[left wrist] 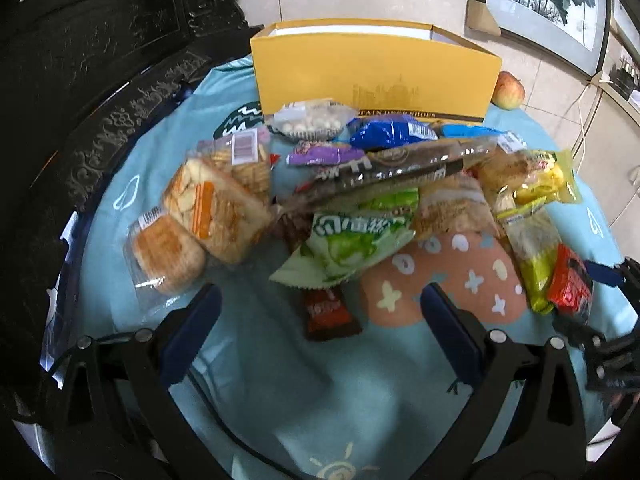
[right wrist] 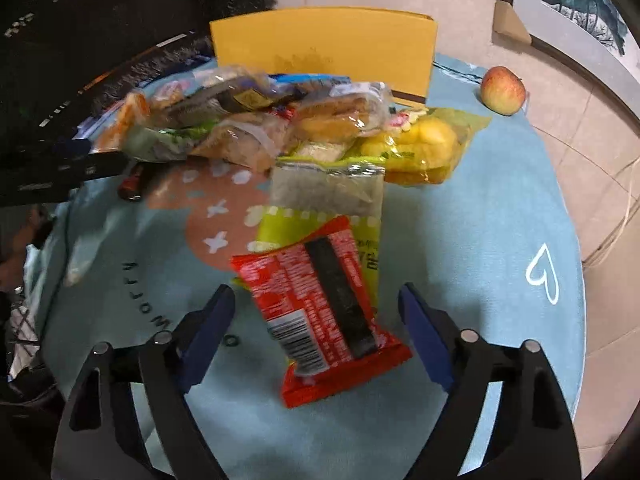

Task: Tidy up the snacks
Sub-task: 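Grasp the red wafer packet with the right gripper while the left grasps a brown chocolate bar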

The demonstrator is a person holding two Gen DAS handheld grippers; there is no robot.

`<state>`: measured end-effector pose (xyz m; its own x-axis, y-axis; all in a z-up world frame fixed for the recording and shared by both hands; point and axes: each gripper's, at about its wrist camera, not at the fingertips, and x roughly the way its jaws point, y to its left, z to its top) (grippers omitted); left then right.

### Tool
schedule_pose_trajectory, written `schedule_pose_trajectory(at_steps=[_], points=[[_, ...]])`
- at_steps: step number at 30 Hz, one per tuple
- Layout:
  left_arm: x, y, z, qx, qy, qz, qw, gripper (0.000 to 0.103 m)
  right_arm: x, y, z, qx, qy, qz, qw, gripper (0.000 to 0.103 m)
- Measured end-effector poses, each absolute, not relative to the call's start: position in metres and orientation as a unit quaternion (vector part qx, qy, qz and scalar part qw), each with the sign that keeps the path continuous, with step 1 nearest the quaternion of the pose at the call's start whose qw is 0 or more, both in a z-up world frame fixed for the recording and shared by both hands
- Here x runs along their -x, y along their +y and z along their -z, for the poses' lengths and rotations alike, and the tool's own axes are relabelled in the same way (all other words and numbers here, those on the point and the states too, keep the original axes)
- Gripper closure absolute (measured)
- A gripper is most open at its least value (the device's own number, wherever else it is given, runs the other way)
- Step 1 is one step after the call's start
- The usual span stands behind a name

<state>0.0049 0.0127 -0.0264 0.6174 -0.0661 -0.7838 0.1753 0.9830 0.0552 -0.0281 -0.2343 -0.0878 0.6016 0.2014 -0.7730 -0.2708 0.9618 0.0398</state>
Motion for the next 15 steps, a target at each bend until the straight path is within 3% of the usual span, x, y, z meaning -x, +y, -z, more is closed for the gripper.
schedule_pose_trajectory(at_steps=[5, 6, 15], points=[[-0.006, 0.016, 0.037, -0.059, 0.446, 0.066, 0.890, 0.002, 0.025, -0.230, 0.093, 0.055, 0.422, -0.132, 0.895, 0.046], [-0.007, 0.016, 0.040, -0.058, 0.450, 0.066, 0.889, 0.002, 0.025, -0.231, 0.092, 0.052, 0.425, -0.136, 0.894, 0.058], [-0.019, 0.022, 0.055, -0.024, 0.466, 0.050, 0.883, 0.002, 0.042, -0.258, 0.076, -0.047, 0.395, -0.182, 0.899, 0.058]])
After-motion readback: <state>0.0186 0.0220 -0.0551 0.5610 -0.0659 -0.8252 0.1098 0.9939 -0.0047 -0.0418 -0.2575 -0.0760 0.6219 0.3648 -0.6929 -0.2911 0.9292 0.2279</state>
